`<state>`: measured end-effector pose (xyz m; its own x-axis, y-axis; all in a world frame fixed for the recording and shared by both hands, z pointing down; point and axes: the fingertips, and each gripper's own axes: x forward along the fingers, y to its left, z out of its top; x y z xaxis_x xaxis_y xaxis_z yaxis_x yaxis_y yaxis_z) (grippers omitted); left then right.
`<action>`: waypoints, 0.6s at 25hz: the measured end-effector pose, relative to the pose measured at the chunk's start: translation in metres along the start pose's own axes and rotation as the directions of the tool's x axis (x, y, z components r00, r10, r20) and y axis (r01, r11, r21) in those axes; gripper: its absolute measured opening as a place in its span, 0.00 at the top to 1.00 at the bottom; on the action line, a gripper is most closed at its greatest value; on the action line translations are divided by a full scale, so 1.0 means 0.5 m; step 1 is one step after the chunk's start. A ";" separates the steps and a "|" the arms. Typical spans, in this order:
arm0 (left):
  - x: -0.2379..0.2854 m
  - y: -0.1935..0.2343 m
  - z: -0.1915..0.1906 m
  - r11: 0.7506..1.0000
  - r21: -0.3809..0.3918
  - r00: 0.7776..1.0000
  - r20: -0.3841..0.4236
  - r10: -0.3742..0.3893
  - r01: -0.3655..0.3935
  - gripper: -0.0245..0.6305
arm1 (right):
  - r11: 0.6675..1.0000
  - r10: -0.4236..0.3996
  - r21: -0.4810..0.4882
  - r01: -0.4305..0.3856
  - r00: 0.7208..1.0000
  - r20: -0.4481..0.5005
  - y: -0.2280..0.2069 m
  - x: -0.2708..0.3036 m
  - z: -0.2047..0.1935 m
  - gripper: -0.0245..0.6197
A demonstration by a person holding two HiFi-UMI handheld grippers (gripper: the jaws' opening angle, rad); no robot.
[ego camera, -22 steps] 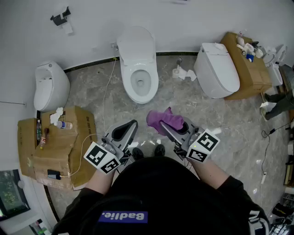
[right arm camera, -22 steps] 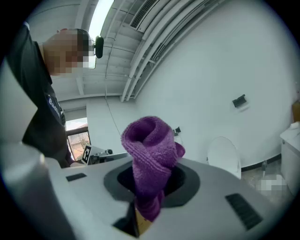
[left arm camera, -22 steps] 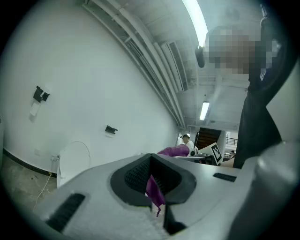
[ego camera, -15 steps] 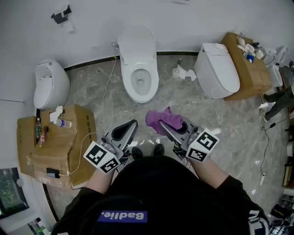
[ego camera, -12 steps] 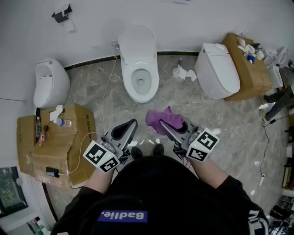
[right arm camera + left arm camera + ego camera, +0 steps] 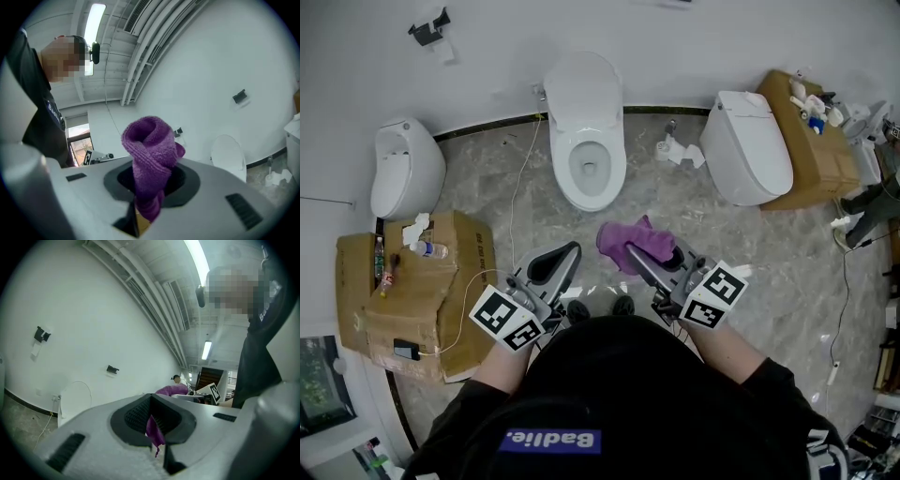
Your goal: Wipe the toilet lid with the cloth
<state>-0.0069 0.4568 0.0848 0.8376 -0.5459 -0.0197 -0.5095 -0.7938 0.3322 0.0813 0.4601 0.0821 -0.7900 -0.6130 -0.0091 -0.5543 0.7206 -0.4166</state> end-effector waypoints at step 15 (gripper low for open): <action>0.092 0.044 0.007 0.995 0.007 0.994 0.038 0.104 -0.104 0.95 | 0.998 0.019 0.067 -0.018 0.999 -0.026 -0.138 -0.020 0.001 0.83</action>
<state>0.0195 0.4134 0.0878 0.7721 -0.6352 -0.0208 -0.5954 -0.7344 0.3259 0.1275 0.4162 0.1107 -0.8071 -0.5904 0.0062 -0.5216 0.7080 -0.4762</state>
